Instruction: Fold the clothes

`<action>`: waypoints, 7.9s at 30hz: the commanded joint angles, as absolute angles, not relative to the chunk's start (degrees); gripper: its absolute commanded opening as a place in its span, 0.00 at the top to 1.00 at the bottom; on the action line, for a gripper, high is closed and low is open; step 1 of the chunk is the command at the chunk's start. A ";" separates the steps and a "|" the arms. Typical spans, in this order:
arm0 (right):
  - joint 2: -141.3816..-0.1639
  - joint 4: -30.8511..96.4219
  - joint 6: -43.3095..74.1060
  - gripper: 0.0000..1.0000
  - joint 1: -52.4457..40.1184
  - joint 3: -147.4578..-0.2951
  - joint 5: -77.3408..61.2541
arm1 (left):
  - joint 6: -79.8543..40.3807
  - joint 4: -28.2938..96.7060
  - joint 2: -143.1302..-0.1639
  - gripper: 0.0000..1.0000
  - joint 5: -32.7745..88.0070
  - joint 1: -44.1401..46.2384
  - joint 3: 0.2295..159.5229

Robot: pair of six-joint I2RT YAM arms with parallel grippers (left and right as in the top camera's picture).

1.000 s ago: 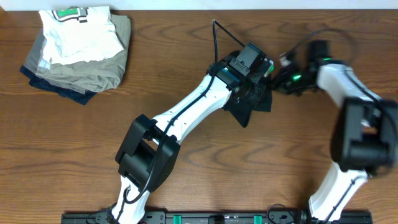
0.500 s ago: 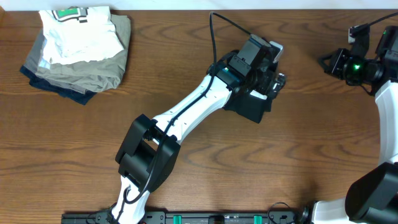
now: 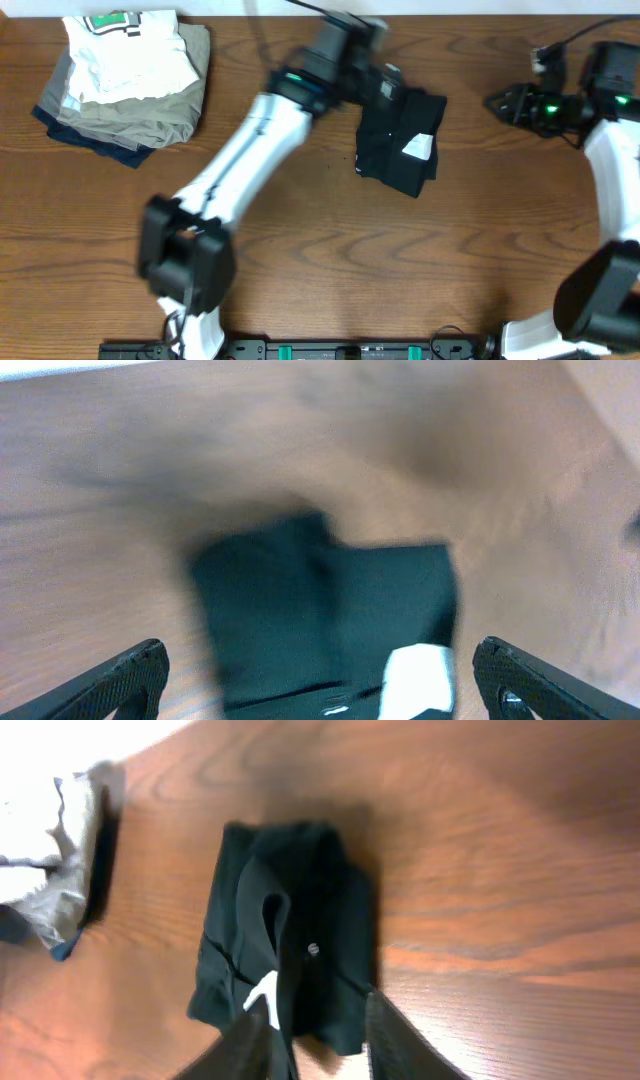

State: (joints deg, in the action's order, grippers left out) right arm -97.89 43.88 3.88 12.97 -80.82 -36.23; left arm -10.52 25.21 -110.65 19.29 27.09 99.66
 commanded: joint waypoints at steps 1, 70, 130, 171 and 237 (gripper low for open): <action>-102.74 43.46 -0.51 0.51 7.86 -80.47 -35.38 | -11.46 28.99 -104.81 0.02 19.40 20.43 100.42; -120.42 54.41 -7.73 0.99 -1.52 -97.56 -25.65 | -2.33 43.66 -107.28 0.02 15.27 11.05 98.78; -115.83 61.34 -3.03 0.22 16.49 -108.97 -25.56 | -2.24 19.77 -129.38 0.02 13.93 40.12 98.52; -115.83 60.64 -3.53 0.19 16.49 -108.97 -24.25 | -39.09 35.55 -118.87 0.02 34.02 19.51 97.78; -116.38 61.06 -3.51 0.17 16.43 -108.95 -22.26 | -41.39 10.76 -126.10 0.94 -7.99 27.92 85.34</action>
State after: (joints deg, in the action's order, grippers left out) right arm -115.87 61.01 -2.76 16.16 -108.95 -22.68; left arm -55.09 7.73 -126.61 -3.44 30.85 86.32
